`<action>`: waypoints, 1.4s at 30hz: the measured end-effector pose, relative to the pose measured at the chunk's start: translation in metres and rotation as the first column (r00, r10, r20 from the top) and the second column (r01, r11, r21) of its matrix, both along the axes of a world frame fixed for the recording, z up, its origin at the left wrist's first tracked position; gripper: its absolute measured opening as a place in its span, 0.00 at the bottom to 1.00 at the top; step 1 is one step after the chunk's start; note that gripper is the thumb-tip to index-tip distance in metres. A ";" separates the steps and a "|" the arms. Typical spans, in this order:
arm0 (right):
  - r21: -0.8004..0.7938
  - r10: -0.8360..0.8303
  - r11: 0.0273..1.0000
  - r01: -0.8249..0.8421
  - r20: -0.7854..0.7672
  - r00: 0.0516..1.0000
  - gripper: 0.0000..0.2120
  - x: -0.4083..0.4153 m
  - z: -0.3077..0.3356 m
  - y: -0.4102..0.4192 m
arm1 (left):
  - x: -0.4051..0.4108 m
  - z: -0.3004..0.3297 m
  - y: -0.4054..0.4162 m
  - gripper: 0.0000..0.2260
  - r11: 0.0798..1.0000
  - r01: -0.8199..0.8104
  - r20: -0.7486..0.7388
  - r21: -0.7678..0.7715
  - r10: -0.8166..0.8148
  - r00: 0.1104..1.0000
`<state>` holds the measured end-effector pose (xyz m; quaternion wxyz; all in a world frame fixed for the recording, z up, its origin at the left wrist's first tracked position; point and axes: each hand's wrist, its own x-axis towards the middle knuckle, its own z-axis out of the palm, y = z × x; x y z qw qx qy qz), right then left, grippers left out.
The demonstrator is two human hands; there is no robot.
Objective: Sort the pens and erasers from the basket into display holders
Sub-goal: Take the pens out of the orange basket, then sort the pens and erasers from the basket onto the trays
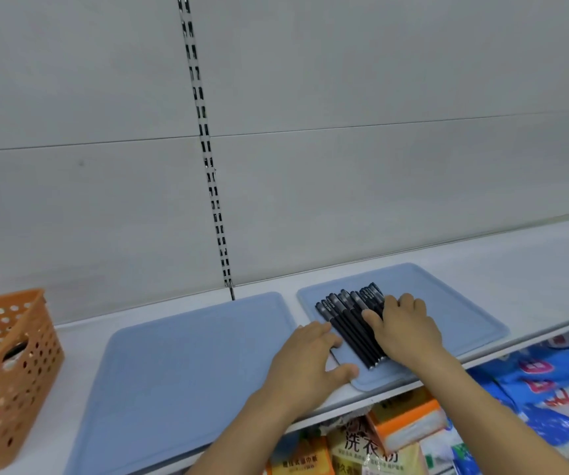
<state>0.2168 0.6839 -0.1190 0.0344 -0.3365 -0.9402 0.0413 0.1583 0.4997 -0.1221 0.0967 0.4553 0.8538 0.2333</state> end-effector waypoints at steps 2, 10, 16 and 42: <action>0.063 0.018 0.998 -0.017 -0.011 1.000 0.25 0.004 -0.005 -0.002 | 0.000 0.001 -0.001 0.27 1.000 0.003 -0.010 -0.005 -0.003 1.000; 0.042 0.062 0.998 -0.053 -0.266 0.962 0.28 0.015 0.010 -0.029 | 0.003 0.018 -0.038 0.22 0.985 -0.040 -0.052 0.165 0.049 0.997; -0.052 0.259 0.871 -0.489 -0.796 0.547 0.12 0.000 0.033 -0.138 | 0.010 0.047 -0.131 0.13 0.876 -0.148 -0.093 0.458 0.213 0.973; -0.329 0.239 0.867 -0.373 -0.383 0.892 0.06 -0.147 0.091 -0.413 | -0.160 0.089 -0.549 0.09 0.544 -0.838 -0.058 -0.029 0.836 0.545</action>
